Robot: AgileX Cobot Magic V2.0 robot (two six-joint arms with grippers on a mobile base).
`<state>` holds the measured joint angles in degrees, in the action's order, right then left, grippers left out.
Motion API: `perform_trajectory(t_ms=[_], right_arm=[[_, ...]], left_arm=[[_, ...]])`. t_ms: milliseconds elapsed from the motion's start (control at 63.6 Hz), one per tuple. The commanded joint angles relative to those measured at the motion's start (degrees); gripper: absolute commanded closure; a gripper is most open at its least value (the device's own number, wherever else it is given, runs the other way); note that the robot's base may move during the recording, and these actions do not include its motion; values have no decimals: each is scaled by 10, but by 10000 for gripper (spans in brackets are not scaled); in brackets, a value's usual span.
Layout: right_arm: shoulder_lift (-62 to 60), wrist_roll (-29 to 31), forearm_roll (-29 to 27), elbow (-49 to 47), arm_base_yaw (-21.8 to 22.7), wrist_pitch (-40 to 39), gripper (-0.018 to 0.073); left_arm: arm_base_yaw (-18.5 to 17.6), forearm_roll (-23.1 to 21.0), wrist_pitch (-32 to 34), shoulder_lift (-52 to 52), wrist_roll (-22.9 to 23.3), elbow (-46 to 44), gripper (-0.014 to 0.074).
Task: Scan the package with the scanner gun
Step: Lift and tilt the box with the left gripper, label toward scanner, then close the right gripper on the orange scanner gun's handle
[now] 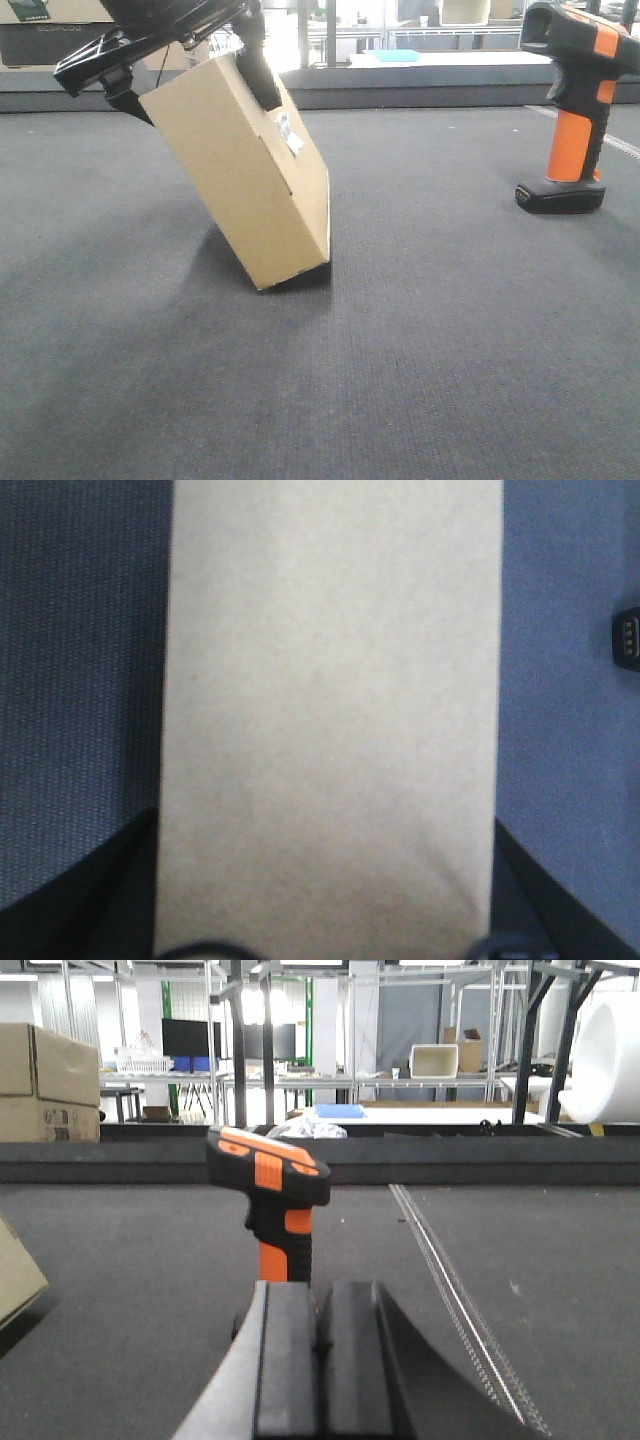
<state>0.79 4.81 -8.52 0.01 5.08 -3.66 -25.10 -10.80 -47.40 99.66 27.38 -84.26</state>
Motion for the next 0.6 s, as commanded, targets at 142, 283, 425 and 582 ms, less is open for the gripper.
perform_trajectory(t_ms=[142, 283, 425, 582], right_arm=[[10, 3, -2, -62, -1, 50, 727], [58, 3, -2, -115, -1, 58, 727], [141, 3, -2, -166, -1, 58, 727], [245, 3, -2, -200, -1, 55, 727]], left_arm=[[1, -14, 2, -7, -3, -1, 707], [1, -16, 3, -7, -3, -1, 707], [1, -16, 5, -7, -3, -1, 707], [1, -16, 23, -7, -3, -1, 707]])
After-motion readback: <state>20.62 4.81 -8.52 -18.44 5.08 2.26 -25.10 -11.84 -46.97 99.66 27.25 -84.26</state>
